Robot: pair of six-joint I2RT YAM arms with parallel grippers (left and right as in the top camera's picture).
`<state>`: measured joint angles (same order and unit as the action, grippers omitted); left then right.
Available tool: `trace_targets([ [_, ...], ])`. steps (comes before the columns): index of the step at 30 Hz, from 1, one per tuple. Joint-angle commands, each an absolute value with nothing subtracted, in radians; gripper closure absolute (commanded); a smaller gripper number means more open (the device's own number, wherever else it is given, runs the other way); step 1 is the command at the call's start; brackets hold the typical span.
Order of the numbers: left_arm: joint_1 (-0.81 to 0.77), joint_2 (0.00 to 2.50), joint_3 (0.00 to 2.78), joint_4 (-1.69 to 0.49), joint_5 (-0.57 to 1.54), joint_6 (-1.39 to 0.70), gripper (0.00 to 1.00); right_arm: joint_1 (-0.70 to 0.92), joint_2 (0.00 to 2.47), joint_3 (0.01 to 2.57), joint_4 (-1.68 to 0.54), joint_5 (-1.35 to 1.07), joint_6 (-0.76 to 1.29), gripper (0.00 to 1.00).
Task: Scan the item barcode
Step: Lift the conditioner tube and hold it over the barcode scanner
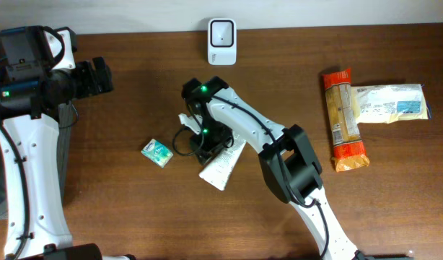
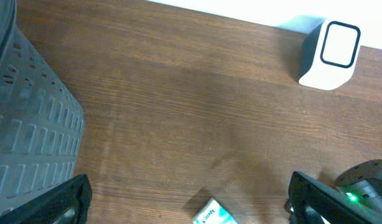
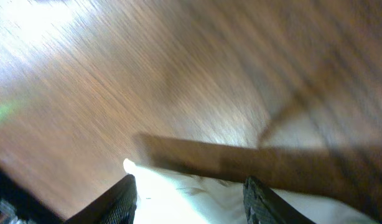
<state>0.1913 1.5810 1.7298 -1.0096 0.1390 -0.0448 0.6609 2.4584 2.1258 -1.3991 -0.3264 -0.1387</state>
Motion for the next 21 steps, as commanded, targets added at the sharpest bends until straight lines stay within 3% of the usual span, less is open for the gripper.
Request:
trace_targets([
  [1, 0.195, 1.574, 1.732, -1.008, 0.142, -0.029, 0.01, 0.608, 2.469, 2.132, -1.504, -0.202, -0.155, 0.45],
  [10, 0.195, 1.574, 1.732, -1.009, 0.142, -0.029, 0.01, 0.448, 2.233, 2.307, -1.588, -0.176, -0.088, 0.44],
  [11, 0.195, 1.574, 1.732, -1.009, 0.142, -0.029, 0.01, 0.358, 2.233, 2.288, -1.660, -0.226, -0.109, 0.38],
  [12, 0.195, 1.574, 1.732, -1.009, 0.142, -0.029, 0.01, 0.308, 2.233, 2.241, -1.669, -0.279, -0.182, 0.32],
  [16, 0.195, 1.574, 1.732, -1.008, 0.142, -0.029, 0.01, 0.142, 2.233, 1.856, -1.494, -0.447, -0.260, 0.32],
  [21, 0.195, 1.574, 1.732, -1.008, 0.142, -0.029, 0.01, 0.139, 2.233, 1.654, -1.367, -0.580, -0.370, 0.33],
])
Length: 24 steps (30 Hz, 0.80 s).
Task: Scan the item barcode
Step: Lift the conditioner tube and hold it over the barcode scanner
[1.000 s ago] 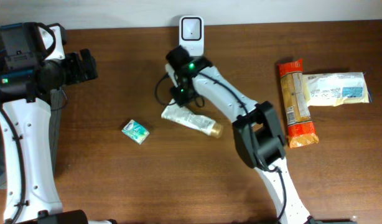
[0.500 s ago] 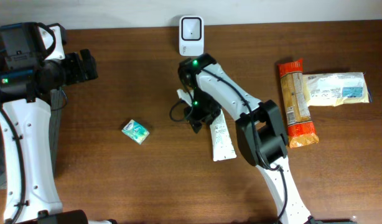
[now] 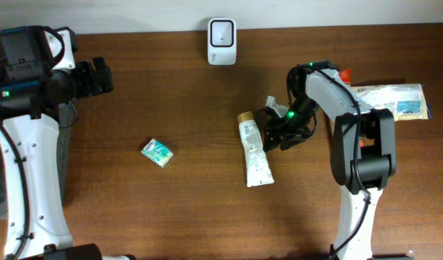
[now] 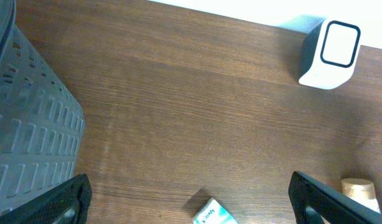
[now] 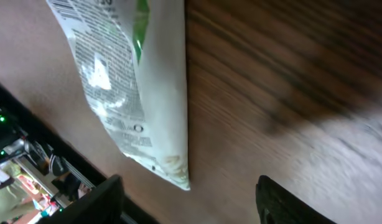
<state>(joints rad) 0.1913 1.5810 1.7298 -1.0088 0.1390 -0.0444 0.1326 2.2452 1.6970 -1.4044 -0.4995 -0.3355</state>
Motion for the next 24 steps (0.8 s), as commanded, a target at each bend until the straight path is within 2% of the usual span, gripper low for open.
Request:
trace_targets([
  [1, 0.195, 1.574, 1.732, -1.008, 0.142, -0.029, 0.01, 0.144, 2.233, 1.622, -1.332, -0.600, -0.369, 0.34],
  [7, 0.195, 1.574, 1.732, -1.008, 0.142, -0.029, 0.01, 0.236, 2.233, 1.464, -1.116, -0.617, -0.320, 0.50],
  [8, 0.195, 1.574, 1.732, -1.008, 0.142, -0.029, 0.01, 0.244, 2.233, 1.462, -1.100, -0.591, -0.292, 0.58],
  [9, 0.195, 1.574, 1.732, -1.008, 0.142, -0.029, 0.01, 0.255, 2.233, 1.462, -1.071, -0.526, -0.226, 0.84],
  [10, 0.195, 1.574, 1.732, -1.008, 0.142, -0.029, 0.01, 0.255, 2.233, 1.462, -1.057, -0.514, -0.207, 0.96],
  [13, 0.195, 1.574, 1.732, -1.008, 0.142, -0.029, 0.01, 0.254, 2.231, 1.481, -1.043, -0.519, -0.200, 0.96],
  [16, 0.195, 1.574, 1.732, -1.008, 0.142, -0.029, 0.01, 0.255, 2.189, 1.618, -1.128, -0.541, -0.208, 0.96],
  [19, 0.195, 1.574, 1.732, -1.009, 0.142, -0.029, 0.01, 0.256, 2.056, 1.761, -1.171, -0.789, -0.361, 0.96],
  [24, 0.195, 1.574, 1.732, -1.009, 0.142, -0.029, 0.01, 0.256, 1.849, 1.782, -1.164, -0.976, -0.389, 0.96],
])
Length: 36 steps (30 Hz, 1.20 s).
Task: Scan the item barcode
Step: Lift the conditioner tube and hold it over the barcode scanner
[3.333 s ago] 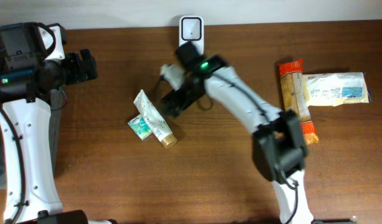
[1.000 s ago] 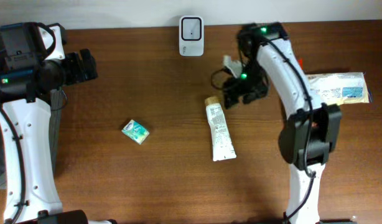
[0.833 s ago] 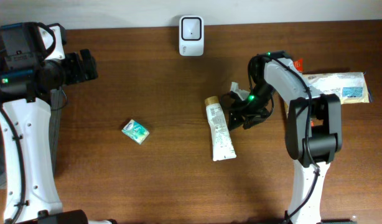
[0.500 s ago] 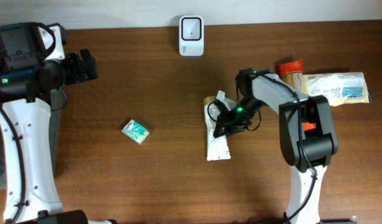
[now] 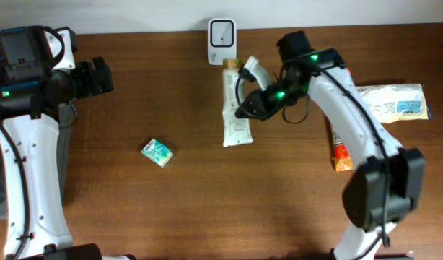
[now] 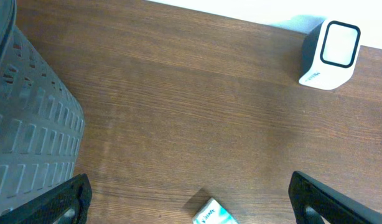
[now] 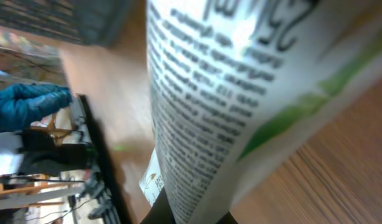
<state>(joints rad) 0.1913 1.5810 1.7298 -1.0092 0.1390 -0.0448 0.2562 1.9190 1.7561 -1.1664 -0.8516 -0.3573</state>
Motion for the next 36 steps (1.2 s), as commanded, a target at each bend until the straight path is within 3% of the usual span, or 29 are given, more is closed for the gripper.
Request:
trace_targets([
  [1, 0.195, 1.574, 1.732, -1.008, 0.142, -0.029, 0.01, 0.256, 1.837, 1.782, -1.164, -0.976, -0.385, 0.96],
  [6, 0.195, 1.574, 1.732, -1.009, 0.142, -0.029, 0.01, 0.270, 1.829, 1.811, -1.174, -0.929, -0.247, 0.96],
  [9, 0.195, 1.574, 1.732, -1.008, 0.142, -0.029, 0.01, 0.366, 1.832, 2.052, -1.184, -0.468, -0.118, 0.96],
  [12, 0.195, 1.574, 1.732, -1.008, 0.142, -0.029, 0.01, 0.440, 1.856, 2.083, -0.953, 0.065, -0.128, 0.96],
  [17, 0.195, 1.574, 1.732, -1.008, 0.142, -0.029, 0.01, 0.451, 2.112, 2.078, -0.498, 0.274, -0.492, 0.96],
  [22, 0.195, 1.574, 1.732, -1.008, 0.142, -0.029, 0.01, 0.451, 2.363, 2.078, -0.071, 0.659, -0.925, 0.96],
  [25, 0.195, 1.574, 1.732, -1.008, 0.142, -0.029, 0.01, 0.448, 2.457, 2.078, 0.001, 0.721, -1.018, 0.96],
  [36, 0.195, 1.574, 1.732, -1.008, 0.142, -0.029, 0.01, 0.444, 2.509, 2.078, -0.019, 0.755, -1.021, 0.96],
])
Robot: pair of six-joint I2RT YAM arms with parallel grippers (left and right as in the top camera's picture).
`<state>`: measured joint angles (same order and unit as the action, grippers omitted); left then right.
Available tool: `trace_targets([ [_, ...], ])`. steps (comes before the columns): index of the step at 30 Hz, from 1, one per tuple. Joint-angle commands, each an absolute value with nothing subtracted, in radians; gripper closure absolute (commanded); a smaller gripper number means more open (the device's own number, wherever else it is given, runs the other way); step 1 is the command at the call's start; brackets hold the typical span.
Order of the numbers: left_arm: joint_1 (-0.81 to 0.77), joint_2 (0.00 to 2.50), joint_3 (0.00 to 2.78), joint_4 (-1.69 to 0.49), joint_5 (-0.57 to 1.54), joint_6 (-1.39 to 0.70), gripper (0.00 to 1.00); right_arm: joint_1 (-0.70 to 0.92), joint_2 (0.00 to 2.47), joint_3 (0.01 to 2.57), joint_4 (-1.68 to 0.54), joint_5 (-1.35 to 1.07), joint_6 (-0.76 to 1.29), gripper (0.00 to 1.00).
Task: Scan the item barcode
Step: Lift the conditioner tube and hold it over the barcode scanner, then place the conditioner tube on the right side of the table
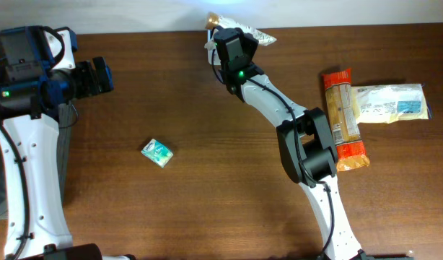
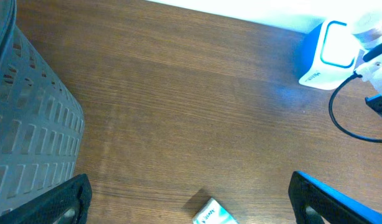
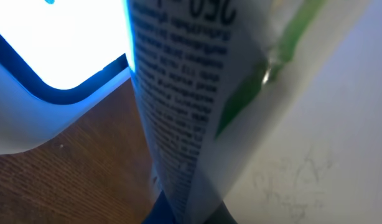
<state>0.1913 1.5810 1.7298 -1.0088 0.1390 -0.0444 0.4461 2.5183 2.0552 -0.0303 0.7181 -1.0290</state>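
Note:
My right gripper (image 1: 233,45) is shut on a white tube with green print (image 3: 185,93) and holds it right in front of the scanner. The scanner (image 3: 48,50) shows its window lit white with a blue rim. From overhead the tube (image 1: 254,35) lies across the scanner's place at the table's back edge, and the scanner itself is hidden under it. In the left wrist view the scanner (image 2: 331,53) glows blue. My left gripper (image 2: 191,202) stands open far to the left, holding nothing.
A small teal box (image 1: 157,153) lies left of the middle of the table. An orange packet (image 1: 344,119) and a white packet (image 1: 391,102) lie at the right. A grey perforated basket (image 2: 23,137) stands at the left edge, beside my left arm.
My right gripper has moved the tube from just below the scanner up against its window. The scanner now glows blue. The left arm has not moved.
My right gripper was at the tube in the middle of the table, near the teal box. Then it held the tube right of the middle. Then the tube was just below the scanner, cap toward it, and now it is at the lit window.

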Motion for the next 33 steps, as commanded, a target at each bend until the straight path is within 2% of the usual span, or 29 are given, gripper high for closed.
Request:
trace_targets([
  [1, 0.195, 1.574, 1.732, -1.009, 0.142, -0.029, 0.01, 0.445, 2.509, 2.078, -0.028, 0.753, -1.021, 0.96],
  [4, 0.195, 1.574, 1.732, -1.009, 0.142, -0.029, 0.01, 0.444, 2.509, 2.078, -0.072, 0.753, -1.022, 0.96],
  [7, 0.195, 1.574, 1.732, -1.008, 0.142, -0.029, 0.01, 0.446, 2.509, 2.078, -0.097, 0.730, -1.111, 0.96],
  [13, 0.195, 1.574, 1.732, -1.009, 0.142, -0.029, 0.01, 0.453, 2.505, 2.078, -0.097, 0.762, -1.111, 0.96],
  [16, 0.195, 1.574, 1.732, -1.008, 0.142, -0.029, 0.01, 0.453, 2.420, 2.078, -0.102, 0.765, -1.080, 0.96],
  [18, 0.195, 1.574, 1.732, -1.009, 0.142, -0.029, 0.01, 0.461, 2.304, 2.078, -0.243, 0.707, -0.966, 0.96],
  [20, 0.195, 1.574, 1.732, -1.009, 0.142, -0.029, 0.01, 0.480, 2.177, 2.078, -0.500, 0.554, -0.796, 0.96],
  [21, 0.195, 1.574, 1.732, -1.008, 0.142, -0.029, 0.01, 0.488, 2.140, 2.078, -0.572, 0.550, -0.672, 0.96],
  [22, 0.195, 1.574, 1.732, -1.008, 0.142, -0.029, 0.01, 0.497, 2.086, 2.078, -0.731, 0.539, -0.415, 0.96],
  [23, 0.195, 1.574, 1.732, -1.009, 0.142, -0.029, 0.01, 0.497, 2.057, 2.078, -0.884, 0.475, -0.271, 0.96],
  [25, 0.195, 1.574, 1.732, -1.009, 0.142, -0.029, 0.01, 0.473, 2.048, 2.078, -1.166, 0.371, -0.058, 0.96],
  [27, 0.195, 1.574, 1.732, -1.008, 0.142, -0.029, 0.01, 0.394, 2.090, 2.041, -1.357, 0.245, 0.107, 0.96],
  [29, 0.195, 1.574, 1.732, -1.008, 0.142, -0.029, 0.01, 0.318, 2.100, 1.898, -1.354, 0.183, 0.113, 0.96],
  [33, 0.195, 1.574, 1.732, -1.009, 0.142, -0.029, 0.01, 0.147, 2.100, 1.657, -1.305, 0.295, 0.102, 0.96],
])
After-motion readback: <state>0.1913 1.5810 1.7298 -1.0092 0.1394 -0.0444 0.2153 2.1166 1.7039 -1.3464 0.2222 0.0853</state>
